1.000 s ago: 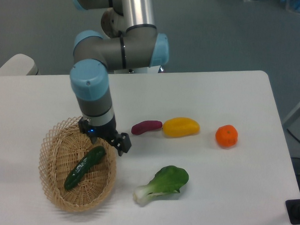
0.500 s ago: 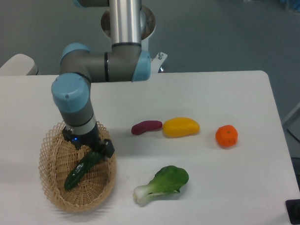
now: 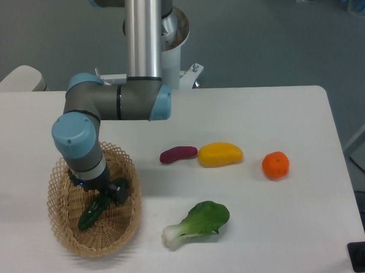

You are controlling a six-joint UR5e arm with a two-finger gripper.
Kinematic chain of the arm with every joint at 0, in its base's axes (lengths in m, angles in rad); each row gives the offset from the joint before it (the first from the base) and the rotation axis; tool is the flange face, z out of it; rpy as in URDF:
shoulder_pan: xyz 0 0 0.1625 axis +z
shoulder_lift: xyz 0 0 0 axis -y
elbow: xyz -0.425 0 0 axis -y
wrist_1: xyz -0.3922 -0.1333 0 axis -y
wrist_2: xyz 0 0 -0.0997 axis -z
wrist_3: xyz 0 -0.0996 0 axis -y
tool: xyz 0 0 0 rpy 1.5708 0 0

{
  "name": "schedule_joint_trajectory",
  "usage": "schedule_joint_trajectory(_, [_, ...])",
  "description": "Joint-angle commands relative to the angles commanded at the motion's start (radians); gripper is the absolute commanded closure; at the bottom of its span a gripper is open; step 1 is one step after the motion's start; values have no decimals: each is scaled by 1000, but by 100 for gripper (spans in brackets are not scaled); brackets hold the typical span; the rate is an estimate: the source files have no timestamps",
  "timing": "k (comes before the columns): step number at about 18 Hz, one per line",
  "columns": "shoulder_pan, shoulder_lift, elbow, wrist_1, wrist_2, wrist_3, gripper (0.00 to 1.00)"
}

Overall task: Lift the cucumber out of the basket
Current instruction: 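Lower the gripper onto the cucumber inside the basket, then close the gripper around the middle of the cucumber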

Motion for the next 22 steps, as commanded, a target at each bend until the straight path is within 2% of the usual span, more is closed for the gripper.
schedule_joint_trajectory(8, [-3, -15, 9, 17, 0, 14, 0])
schedule_joint_trajectory(11, [-2, -17, 11, 18, 0, 15, 7])
schedule_joint_trajectory(17, [-2, -20, 14, 18, 2, 31, 8])
schedule_joint_trajectory(19, [-2, -20, 14, 18, 3, 31, 13])
schedule_joint_trajectory(22, [-2, -22, 20, 17, 3, 31, 13])
